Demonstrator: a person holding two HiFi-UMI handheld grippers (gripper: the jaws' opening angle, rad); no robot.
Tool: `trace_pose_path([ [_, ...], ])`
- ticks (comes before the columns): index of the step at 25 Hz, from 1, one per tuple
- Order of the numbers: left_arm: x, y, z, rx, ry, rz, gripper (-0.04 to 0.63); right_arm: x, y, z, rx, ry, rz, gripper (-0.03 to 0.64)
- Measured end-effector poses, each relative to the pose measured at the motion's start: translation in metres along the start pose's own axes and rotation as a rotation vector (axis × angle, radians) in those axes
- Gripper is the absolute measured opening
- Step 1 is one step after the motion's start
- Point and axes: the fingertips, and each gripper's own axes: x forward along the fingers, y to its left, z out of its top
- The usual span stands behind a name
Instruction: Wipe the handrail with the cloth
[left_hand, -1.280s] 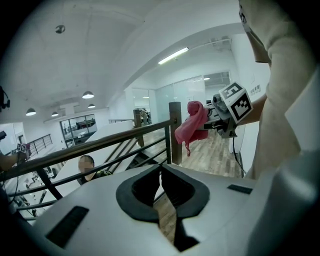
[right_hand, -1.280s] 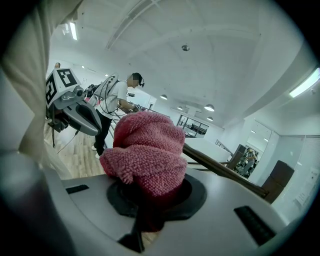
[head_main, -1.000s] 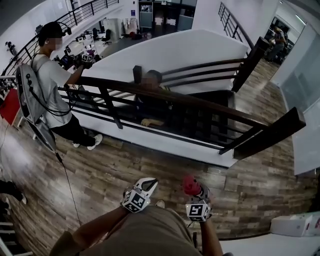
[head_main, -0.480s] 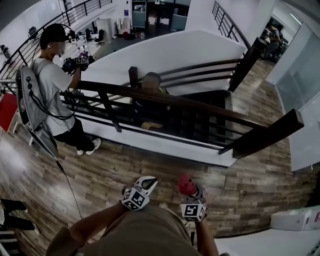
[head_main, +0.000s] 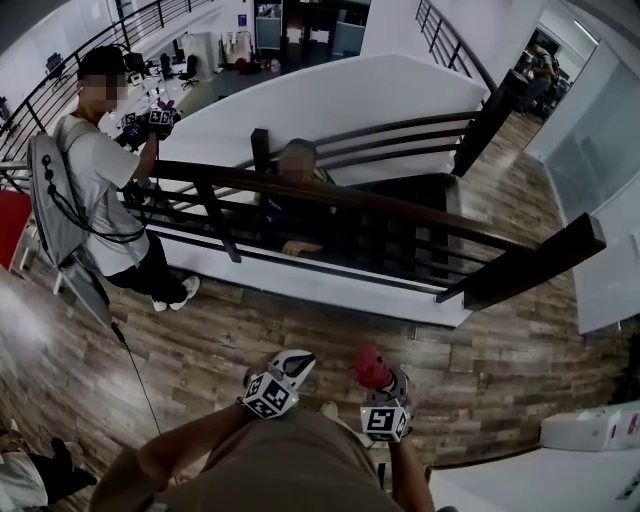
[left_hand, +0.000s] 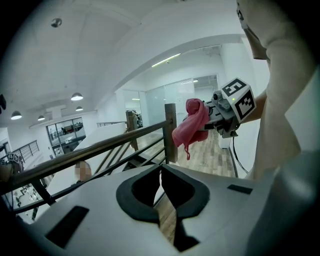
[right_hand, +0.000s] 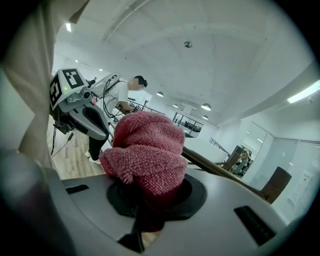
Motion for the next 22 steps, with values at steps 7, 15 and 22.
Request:
trace_pose_path([
  [7, -0.005, 0.012, -0.001, 0.017, -0.008, -0.025, 0.018, 0.005, 0.009, 0.001, -0.001, 0.024, -0.023, 0.057],
  [15, -0.008, 0.015, 0.000, 0.018, -0.017, -0.042, 0.018, 0.002, 0.012, 0.014, 0.001, 0.024, -0.038, 0.057],
  [22, -0.004, 0.012, 0.001, 0.026, -0.028, -0.064, 0.018, -0.004, 0.009, 0.012, 0.006, 0.043, -0.065, 0.057],
])
